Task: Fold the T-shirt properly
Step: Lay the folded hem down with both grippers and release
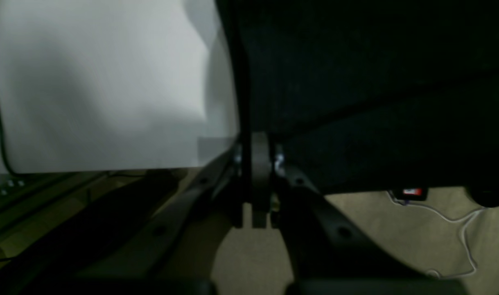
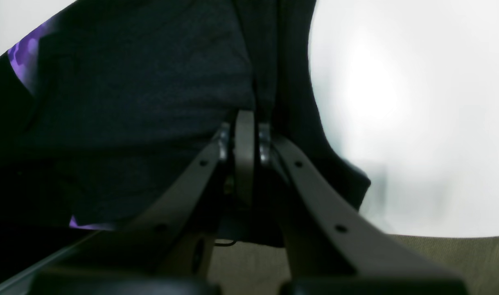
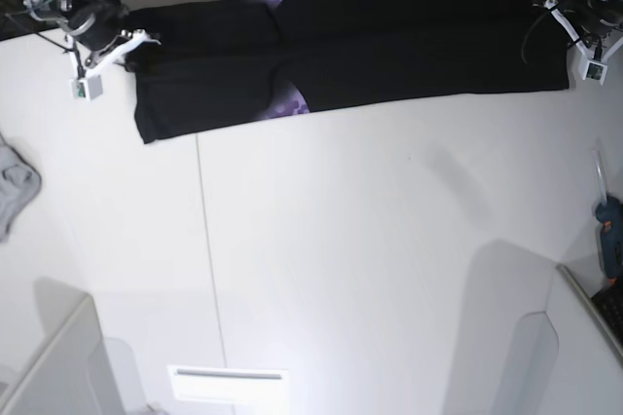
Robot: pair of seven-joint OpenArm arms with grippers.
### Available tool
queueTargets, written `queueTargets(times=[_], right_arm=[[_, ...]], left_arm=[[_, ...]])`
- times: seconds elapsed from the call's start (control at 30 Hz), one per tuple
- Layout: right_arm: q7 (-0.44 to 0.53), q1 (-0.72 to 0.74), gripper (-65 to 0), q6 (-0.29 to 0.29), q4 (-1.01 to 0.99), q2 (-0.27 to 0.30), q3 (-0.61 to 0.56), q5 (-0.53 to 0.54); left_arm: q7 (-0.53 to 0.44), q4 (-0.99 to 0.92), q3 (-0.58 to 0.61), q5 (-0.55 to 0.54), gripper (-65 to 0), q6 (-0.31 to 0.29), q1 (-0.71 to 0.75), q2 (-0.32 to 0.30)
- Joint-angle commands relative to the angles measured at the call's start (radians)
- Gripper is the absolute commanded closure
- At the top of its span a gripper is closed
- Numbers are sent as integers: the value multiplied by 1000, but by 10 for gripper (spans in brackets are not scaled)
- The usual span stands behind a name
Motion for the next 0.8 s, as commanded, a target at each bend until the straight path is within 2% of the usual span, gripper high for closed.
queueTargets(times=[0.0, 0.03, 0.13, 0.2, 0.3, 0.37, 0.47, 0.53, 0.6, 0.63, 0.7, 0.73, 0.77], right_arm=[[15, -3, 0, 5, 15, 11, 10, 9], [15, -3, -2, 5, 15, 11, 10, 9], [15, -3, -152, 5, 15, 10, 10, 10], [15, -3, -222, 5, 15, 5, 10, 10], [15, -5, -279, 5, 18, -2, 12, 10], [18, -5, -278, 5, 20, -4, 29, 12], [67, -5, -278, 6, 24, -38, 93, 12], [108, -9, -278, 8, 47, -51, 138, 10], [122, -14, -278, 49, 75, -51, 156, 10], [120, -16, -276, 94, 82, -51, 159, 10], [120, -16, -254, 189, 90, -51, 153, 10], [119, -14, -219, 224, 90, -53, 150, 10], [119, -13, -156, 258, 89, -59, 133, 10]], left_arm=[[-8, 17, -11, 12, -23, 3, 6, -15], [-8, 17, -11, 12, -71, 3, 6, -15], [-8, 17, -11, 12, -227, 3, 6, -13], [-8, 17, -11, 12, -326, 3, 6, -13], [-8, 19, -13, 12, -431, 3, 6, -13], [-10, 19, -15, 12, -466, 3, 6, -13], [-10, 43, -42, 6, -472, 0, 6, -10], [-10, 45, -91, -43, -469, 0, 6, 5], [-8, 45, -142, -121, -439, 0, 9, 5], [-8, 42, -162, -164, -387, 0, 13, 3], [-7, 39, -168, -209, -197, 0, 15, 3], [-7, 37, -166, -207, -95, 0, 15, 5], [-5, 37, -165, -195, 0, 2, 9, 6]])
